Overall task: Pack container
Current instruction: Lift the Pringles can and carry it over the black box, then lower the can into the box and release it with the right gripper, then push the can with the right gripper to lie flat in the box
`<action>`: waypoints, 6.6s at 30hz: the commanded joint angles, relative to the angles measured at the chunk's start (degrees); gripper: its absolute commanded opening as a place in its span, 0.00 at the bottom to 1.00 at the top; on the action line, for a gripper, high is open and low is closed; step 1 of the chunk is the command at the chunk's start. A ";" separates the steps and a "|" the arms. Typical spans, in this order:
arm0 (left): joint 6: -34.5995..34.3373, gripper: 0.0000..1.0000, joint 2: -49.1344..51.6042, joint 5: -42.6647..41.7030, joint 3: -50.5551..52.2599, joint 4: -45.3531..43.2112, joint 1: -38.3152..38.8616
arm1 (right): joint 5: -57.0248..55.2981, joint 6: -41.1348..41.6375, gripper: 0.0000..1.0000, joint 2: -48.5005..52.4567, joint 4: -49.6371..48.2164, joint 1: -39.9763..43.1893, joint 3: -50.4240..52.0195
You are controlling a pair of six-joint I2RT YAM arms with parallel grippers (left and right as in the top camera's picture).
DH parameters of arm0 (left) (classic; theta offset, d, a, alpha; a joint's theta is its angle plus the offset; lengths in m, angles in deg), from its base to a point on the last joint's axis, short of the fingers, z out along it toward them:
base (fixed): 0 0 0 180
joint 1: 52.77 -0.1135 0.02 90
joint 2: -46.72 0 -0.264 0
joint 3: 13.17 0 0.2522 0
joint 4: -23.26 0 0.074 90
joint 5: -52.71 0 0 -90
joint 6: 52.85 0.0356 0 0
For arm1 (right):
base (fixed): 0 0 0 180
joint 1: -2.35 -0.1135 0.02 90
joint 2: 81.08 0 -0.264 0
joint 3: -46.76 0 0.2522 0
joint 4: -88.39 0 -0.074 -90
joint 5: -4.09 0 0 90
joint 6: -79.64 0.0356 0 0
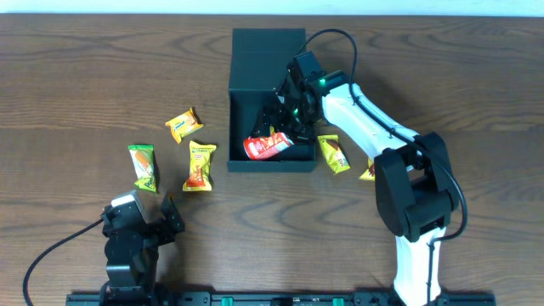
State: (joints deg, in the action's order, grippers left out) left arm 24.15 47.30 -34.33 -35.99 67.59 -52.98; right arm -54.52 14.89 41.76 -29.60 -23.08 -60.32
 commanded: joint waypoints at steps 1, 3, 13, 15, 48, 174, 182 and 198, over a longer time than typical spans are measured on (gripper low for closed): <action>1.22 0.95 -0.37 0.00 0.81 -0.15 0.24 | -2.49 0.90 0.99 0.66 1.05 0.22 0.39; 1.25 0.95 -0.37 0.00 0.81 -0.15 0.24 | -2.58 0.83 0.99 0.66 0.94 0.15 0.15; 1.22 0.95 -0.37 0.00 0.81 -0.15 0.24 | -9.22 -5.01 0.99 0.66 1.51 -2.75 -4.74; 1.25 0.95 -0.37 0.00 0.81 -0.15 0.24 | -12.96 -6.62 0.99 0.66 2.01 -4.04 -5.88; 1.25 0.95 -0.37 0.00 0.81 -0.15 0.24 | -36.59 -16.37 0.99 0.66 7.10 -11.37 -10.93; 1.25 0.95 -0.37 0.00 0.81 -0.15 0.24 | -20.87 -34.03 0.11 4.11 9.81 -9.81 -24.48; 1.22 0.95 -0.37 0.00 0.81 -0.15 0.24 | -20.87 -51.98 0.66 4.13 24.50 -9.35 -28.04; 1.22 0.95 -0.37 0.00 0.81 -0.15 0.24 | -21.49 -55.78 0.88 4.13 20.59 -11.32 -14.64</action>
State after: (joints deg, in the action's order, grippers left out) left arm 24.15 47.30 -34.33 -35.99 67.59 -52.98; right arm -76.53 -39.66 46.00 -8.16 -32.87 -76.41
